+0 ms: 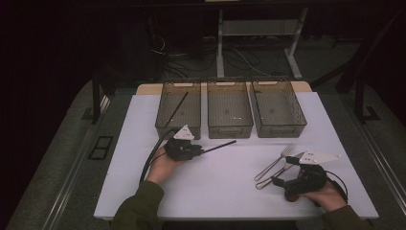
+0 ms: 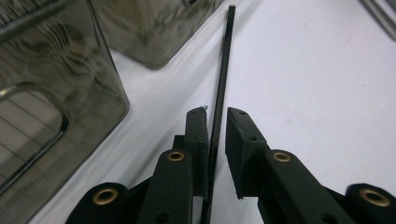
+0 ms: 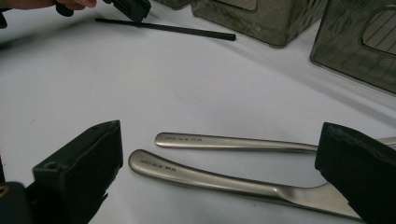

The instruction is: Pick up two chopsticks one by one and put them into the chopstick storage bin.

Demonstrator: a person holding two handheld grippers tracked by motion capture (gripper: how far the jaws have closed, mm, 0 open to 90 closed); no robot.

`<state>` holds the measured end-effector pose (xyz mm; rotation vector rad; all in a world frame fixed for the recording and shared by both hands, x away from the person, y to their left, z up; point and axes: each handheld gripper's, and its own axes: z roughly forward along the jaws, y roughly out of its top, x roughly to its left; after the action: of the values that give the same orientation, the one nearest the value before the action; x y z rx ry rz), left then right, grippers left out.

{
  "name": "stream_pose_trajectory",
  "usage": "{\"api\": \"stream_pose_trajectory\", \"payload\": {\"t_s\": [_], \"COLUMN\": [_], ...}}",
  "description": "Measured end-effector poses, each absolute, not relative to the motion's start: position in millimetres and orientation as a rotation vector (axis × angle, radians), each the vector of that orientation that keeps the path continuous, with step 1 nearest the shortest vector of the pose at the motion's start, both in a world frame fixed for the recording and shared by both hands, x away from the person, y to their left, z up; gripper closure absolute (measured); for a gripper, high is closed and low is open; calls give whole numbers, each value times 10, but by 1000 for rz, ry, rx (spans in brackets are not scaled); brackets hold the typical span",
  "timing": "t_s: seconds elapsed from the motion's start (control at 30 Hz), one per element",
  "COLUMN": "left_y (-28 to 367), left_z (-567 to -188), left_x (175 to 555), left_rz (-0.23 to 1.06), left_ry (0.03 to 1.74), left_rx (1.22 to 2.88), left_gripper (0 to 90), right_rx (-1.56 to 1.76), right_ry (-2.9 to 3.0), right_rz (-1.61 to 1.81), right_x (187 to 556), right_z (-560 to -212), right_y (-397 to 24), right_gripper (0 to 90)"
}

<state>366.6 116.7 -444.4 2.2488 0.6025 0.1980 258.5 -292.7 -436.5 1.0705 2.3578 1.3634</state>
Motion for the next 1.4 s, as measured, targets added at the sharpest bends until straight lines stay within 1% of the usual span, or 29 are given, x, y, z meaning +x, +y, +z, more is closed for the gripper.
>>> {"api": "stream_pose_trajectory", "payload": {"t_s": [0.27,0.7,1.03,1.4], "left_y": [1157,1190,1179,1207], "left_z": [-4496,-4515,-4485,-4348], "left_x": [3683,3696,3660,3564], "left_rz": [172,135,115,120], "left_ry": [605,607,603,581], "left_rx": [2277,2253,2271,2237], "left_gripper": [814,856,860,860], "right_rx": [1071,1070,1071,1073], "right_ry": [2356,2356,2353,2352], "right_rz": [1363,1364,1369,1369], "right_x": [2583,2580,2579,2579], "right_z": [-4364,-4363,-4356,-4356], "right_y": [-2928,-2925,-2934,-2933], "right_gripper": [12,12,12,12]}}
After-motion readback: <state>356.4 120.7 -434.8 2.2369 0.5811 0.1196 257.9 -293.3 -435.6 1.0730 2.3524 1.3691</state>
